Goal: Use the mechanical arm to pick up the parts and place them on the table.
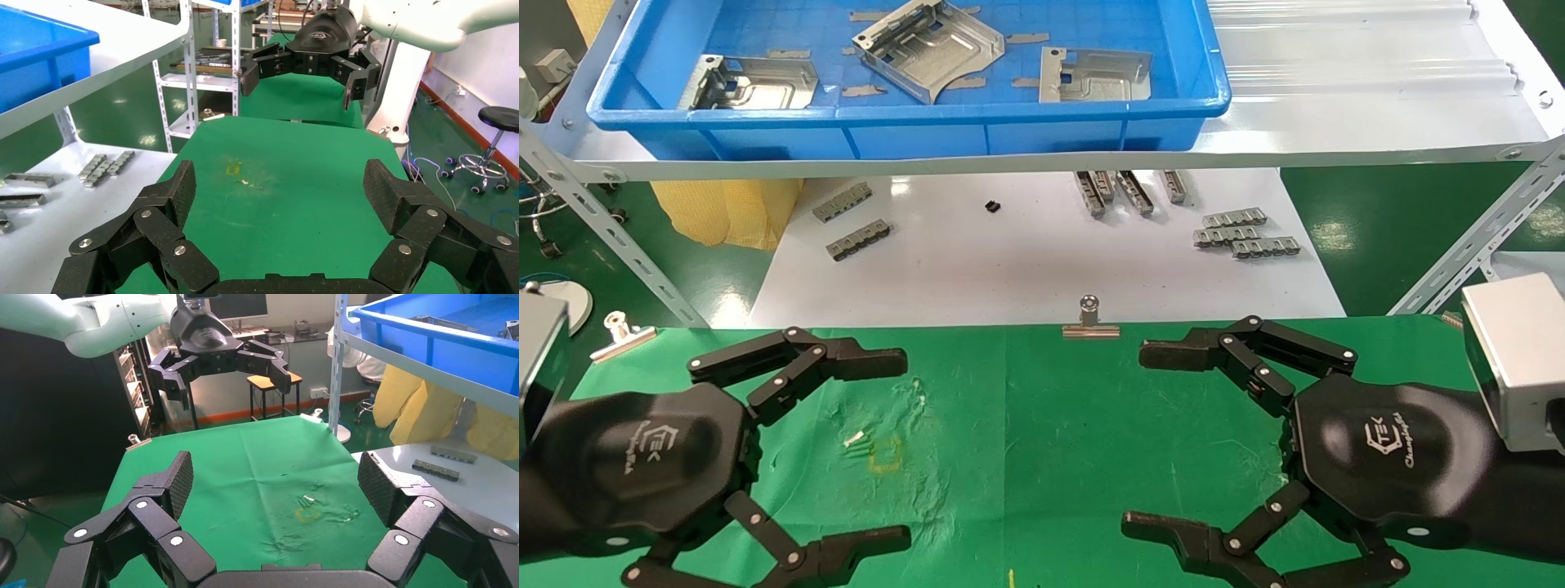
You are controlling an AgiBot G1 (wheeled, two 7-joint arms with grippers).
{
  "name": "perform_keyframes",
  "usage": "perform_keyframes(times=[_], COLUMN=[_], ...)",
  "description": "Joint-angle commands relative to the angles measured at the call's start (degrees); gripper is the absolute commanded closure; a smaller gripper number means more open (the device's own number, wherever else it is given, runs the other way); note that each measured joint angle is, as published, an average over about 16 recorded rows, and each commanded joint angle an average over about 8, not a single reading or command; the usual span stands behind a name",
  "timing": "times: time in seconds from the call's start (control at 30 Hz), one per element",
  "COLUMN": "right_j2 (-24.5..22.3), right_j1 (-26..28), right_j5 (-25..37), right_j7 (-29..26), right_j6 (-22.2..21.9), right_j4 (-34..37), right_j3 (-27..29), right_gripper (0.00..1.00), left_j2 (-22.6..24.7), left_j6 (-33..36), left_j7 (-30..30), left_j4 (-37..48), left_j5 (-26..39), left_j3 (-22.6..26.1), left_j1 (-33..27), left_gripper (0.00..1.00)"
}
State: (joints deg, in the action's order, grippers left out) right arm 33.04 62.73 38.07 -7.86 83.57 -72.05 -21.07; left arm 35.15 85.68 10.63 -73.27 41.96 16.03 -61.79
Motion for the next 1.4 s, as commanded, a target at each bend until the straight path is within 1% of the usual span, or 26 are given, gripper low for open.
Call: perform_keyframes(times=[0.03,0.13,0.17,0.4,0.43,1.4], right_j2=[0.0,0.0,0.0,0.0,0.0,0.0], right_j1=[0.0,0.0,0.0,0.0,0.0,0.0], right_j5=[0.0,0.0,0.0,0.0,0.0,0.0], right_j7=[0.0,0.0,0.0,0.0,0.0,0.0], right_j6=[0.0,0.0,0.0,0.0,0.0,0.0], right_j4=[0.0,0.0,0.0,0.0,0.0,0.0], right_j3=[0.0,0.0,0.0,0.0,0.0,0.0], right_gripper=[0.0,0.0,0.08,0.95,1.0,1.0], left_j2=[0.0,0.0,0.0,0.0,0.0,0.0], left_j6=[0.0,0.0,0.0,0.0,0.0,0.0], left_j7=[0.0,0.0,0.0,0.0,0.0,0.0], left_j4=[0.0,0.0,0.0,0.0,0.0,0.0], left_j5=[0.0,0.0,0.0,0.0,0.0,0.0], left_j3=[0.0,0.0,0.0,0.0,0.0,0.0], left_j1=[0.0,0.0,0.0,0.0,0.0,0.0], left_gripper=[0.0,0.0,0.0,0.0,0.0,0.0])
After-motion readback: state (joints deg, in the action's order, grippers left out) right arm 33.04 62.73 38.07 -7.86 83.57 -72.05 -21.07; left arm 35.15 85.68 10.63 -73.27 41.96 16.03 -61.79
